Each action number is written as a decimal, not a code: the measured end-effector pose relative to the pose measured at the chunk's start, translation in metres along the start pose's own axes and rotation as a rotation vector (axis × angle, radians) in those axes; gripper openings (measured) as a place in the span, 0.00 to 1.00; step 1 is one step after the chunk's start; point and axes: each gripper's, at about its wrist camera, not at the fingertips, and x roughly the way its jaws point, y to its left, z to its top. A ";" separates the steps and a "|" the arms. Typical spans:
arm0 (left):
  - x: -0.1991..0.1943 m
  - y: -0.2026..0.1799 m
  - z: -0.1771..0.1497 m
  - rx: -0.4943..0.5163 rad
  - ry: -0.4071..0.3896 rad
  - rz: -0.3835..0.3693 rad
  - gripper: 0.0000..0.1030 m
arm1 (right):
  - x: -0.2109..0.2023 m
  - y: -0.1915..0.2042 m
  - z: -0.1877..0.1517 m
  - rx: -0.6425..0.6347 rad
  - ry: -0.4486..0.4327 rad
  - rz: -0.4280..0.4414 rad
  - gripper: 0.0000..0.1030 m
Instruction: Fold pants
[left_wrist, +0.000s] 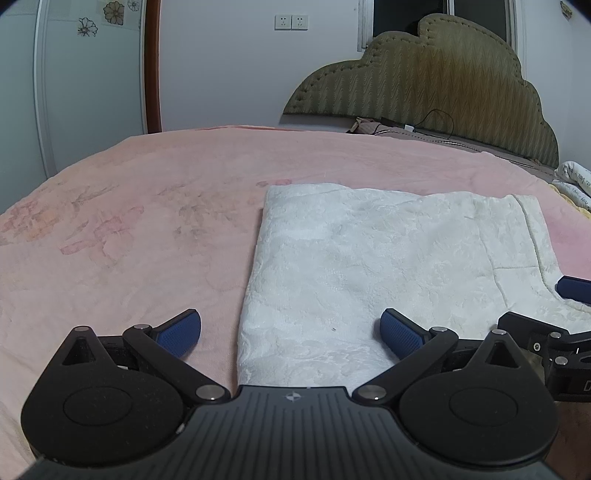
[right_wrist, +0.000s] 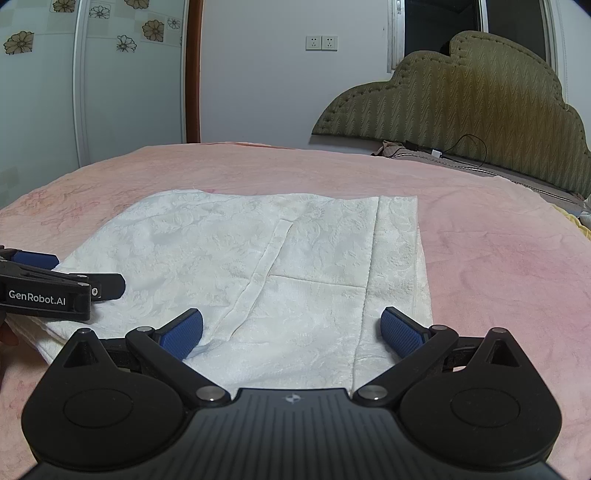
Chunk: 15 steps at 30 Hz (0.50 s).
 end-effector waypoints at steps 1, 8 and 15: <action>0.000 0.000 0.000 0.000 0.000 0.000 1.00 | 0.000 0.000 0.000 0.000 0.000 0.000 1.00; 0.000 0.000 0.000 0.005 -0.002 0.004 1.00 | 0.000 0.000 0.000 -0.002 -0.001 -0.002 1.00; 0.000 0.000 0.000 0.009 -0.003 0.006 1.00 | 0.000 0.002 0.000 -0.010 -0.005 -0.010 1.00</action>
